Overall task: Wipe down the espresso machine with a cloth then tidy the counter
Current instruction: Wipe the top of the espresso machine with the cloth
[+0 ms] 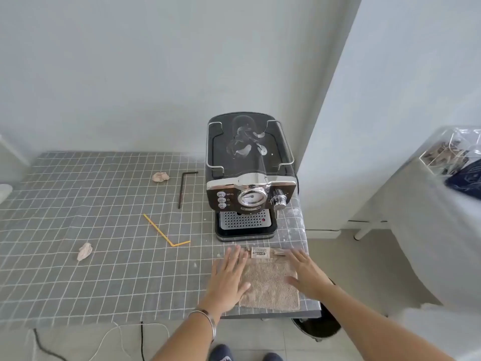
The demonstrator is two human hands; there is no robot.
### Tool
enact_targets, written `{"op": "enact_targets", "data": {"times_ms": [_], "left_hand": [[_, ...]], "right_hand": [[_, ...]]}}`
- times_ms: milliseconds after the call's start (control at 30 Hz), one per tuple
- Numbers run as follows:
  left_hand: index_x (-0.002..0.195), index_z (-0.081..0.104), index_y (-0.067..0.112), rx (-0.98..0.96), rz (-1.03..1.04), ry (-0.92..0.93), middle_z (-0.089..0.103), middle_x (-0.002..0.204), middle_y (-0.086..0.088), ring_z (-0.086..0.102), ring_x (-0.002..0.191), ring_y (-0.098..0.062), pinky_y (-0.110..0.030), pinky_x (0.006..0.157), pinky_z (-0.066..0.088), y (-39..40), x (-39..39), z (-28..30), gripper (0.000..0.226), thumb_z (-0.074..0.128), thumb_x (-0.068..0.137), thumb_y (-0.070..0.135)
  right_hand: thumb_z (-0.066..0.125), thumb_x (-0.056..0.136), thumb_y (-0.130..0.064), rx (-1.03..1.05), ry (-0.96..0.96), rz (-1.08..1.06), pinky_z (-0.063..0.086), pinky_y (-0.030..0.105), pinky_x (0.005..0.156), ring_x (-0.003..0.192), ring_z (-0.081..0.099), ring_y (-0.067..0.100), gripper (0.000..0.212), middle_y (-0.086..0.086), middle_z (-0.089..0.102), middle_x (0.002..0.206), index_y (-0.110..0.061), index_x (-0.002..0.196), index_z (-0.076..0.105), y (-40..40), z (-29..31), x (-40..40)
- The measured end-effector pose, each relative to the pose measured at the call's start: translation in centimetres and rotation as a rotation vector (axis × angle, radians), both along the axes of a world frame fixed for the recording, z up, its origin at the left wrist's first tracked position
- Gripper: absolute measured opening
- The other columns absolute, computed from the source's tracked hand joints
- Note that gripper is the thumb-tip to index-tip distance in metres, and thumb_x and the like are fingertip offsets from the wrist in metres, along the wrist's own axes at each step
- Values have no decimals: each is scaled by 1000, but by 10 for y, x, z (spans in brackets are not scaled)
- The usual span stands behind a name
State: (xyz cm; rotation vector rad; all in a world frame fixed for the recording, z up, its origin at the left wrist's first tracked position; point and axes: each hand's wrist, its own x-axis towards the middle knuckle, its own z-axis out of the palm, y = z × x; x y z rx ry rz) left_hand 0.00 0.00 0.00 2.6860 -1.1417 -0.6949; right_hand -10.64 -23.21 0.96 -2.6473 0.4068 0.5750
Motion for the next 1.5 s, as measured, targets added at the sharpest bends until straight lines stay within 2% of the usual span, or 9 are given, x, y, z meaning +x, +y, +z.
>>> {"op": "enact_targets", "data": {"times_ms": [233,367,500,633,733,867,1067,1233,1500], "left_hand": [[144,-28,26,56,-109,5,-35,154,2,-30,142,-22,-50,115,-12,-16,-1,-21,91,39,92,60],[145,-26,23,29,-87,27,-33,156,2,-29,144,-22,-49,113,-12,-21,-4,-25,96,46,91,57],[148,-23,24,-69,-54,94,-33,154,6,-31,143,-18,-45,114,-12,-25,-6,-20,111,55,80,64],[151,18,32,-316,43,234,8,162,12,-5,149,-12,-47,121,1,-32,-6,3,95,58,72,66],[104,64,28,-515,90,283,70,109,7,55,120,-17,-37,108,37,-31,-3,31,37,52,86,58],[82,61,19,-668,73,274,63,71,9,58,64,-12,-22,61,42,-30,13,88,34,62,83,53],[83,53,13,-727,-80,-3,51,63,0,45,60,-18,-29,59,35,-61,35,204,47,62,78,59],[78,50,13,-650,-133,-341,56,56,-4,53,54,-26,-34,55,42,-89,39,272,57,57,75,70],[76,52,24,-1058,427,-470,55,57,10,55,55,-6,-23,54,45,-79,109,291,55,43,77,78]], "right_hand": [[69,86,-41,-85,-134,-145,36,32,107,127,43,22,80,-3,50,137,-17,151,27,20,-19,-4],[60,93,-35,-182,-198,-131,37,26,90,100,47,17,21,-9,65,100,-23,109,62,34,-12,-6],[67,91,-29,-101,-353,-244,34,22,72,78,40,17,25,-5,55,73,-11,75,65,56,11,-7],[68,91,-21,129,-474,-270,37,9,66,73,44,4,24,-11,46,81,-17,72,53,66,57,-3],[63,94,-19,134,-559,-369,41,10,62,64,48,5,25,-10,50,79,-11,72,53,61,96,4],[61,94,-12,160,-674,-527,51,18,65,70,64,16,9,-1,68,78,-19,99,57,48,144,9],[89,62,-33,590,-348,-329,45,31,105,130,44,13,112,-18,37,137,-51,148,20,42,180,4],[81,73,-38,562,-752,-384,54,38,88,107,66,11,22,0,61,126,-26,88,70,56,199,26],[66,83,-15,854,-1069,-327,53,15,82,102,70,7,20,-6,75,110,-22,98,77,6,286,87]]}}
